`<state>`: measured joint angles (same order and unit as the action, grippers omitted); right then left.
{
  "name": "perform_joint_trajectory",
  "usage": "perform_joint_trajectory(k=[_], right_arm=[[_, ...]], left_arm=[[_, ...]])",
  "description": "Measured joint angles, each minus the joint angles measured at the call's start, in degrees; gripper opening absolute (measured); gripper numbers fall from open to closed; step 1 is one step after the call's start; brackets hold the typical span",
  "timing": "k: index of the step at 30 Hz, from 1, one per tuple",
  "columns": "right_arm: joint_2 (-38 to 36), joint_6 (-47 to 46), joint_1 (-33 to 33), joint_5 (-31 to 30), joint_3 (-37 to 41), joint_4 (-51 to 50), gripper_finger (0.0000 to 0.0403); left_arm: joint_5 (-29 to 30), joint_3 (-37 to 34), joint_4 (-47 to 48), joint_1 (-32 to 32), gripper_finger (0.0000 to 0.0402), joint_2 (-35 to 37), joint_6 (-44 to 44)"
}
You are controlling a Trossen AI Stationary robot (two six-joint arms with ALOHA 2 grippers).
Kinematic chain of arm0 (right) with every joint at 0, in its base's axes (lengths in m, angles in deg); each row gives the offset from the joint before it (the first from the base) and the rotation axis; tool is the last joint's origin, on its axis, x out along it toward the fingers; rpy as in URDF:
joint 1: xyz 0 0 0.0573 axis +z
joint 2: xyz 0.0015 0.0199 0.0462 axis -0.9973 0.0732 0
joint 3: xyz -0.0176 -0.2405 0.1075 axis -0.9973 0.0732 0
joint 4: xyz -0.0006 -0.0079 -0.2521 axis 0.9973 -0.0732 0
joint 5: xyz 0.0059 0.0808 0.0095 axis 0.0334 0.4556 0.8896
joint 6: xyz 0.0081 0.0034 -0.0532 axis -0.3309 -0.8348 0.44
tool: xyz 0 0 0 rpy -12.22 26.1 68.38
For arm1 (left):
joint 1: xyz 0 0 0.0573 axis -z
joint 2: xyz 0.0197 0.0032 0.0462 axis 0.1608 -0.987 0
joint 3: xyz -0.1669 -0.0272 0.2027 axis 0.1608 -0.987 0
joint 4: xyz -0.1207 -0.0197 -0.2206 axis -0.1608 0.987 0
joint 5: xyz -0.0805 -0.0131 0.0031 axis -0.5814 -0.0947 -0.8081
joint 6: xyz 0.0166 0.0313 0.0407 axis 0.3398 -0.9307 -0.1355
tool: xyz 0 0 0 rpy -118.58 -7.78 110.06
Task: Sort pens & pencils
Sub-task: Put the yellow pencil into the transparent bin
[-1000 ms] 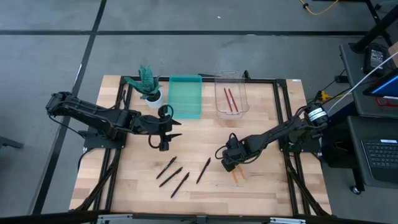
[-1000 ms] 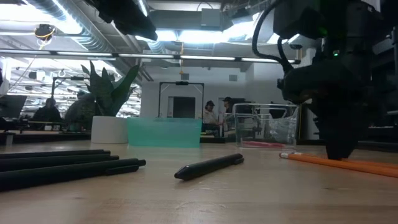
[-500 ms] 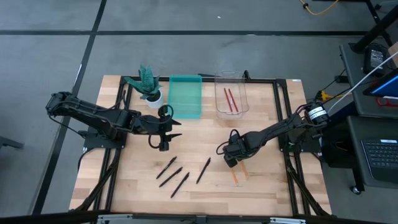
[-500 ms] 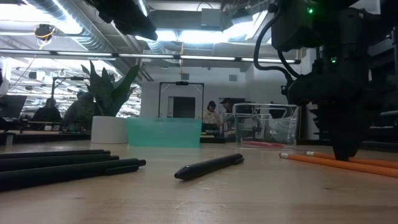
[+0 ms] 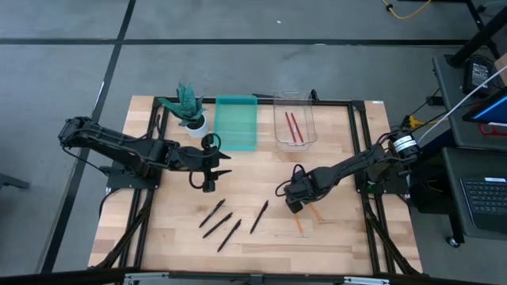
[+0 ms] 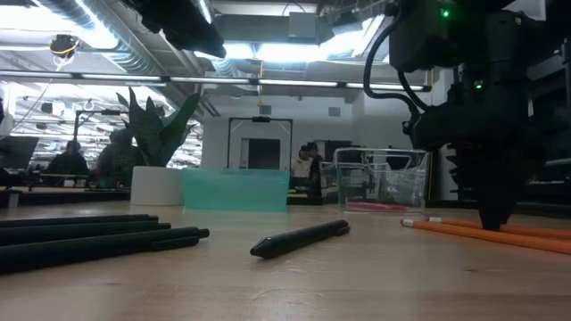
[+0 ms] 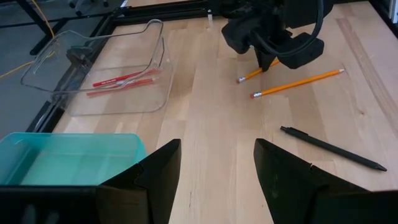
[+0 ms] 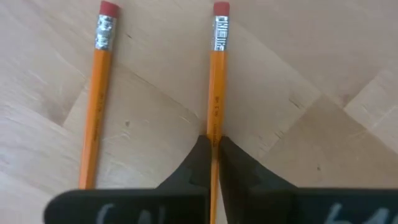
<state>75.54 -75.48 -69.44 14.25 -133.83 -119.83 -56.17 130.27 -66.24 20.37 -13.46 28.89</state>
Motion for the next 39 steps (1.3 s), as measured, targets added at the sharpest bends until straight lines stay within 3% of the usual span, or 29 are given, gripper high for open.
perform_joint_trajectory(k=[13,20,32,39], right_arm=[[0.4,14.38,-0.76,-1.07,-13.69,-8.23,0.0002],[0.29,23.78,-4.27,-5.27,-23.06,-16.51,0.0002],[0.17,41.79,-17.87,-12.71,-40.97,-31.71,0.0001],[0.04,50.79,-29.9,-13.26,-50.25,-31.32,0.0001]], left_arm=[[0.0,0.0,0.02,0.02,0.0198,0.0,-0.04],[0.0,0.0,0.03,0.0,0.0198,0.0,-0.04],[0.0,0.0,0.04,0.02,0.0198,0.0,-0.04],[0.0,0.0,0.04,0.02,0.0198,0.0,-0.04]])
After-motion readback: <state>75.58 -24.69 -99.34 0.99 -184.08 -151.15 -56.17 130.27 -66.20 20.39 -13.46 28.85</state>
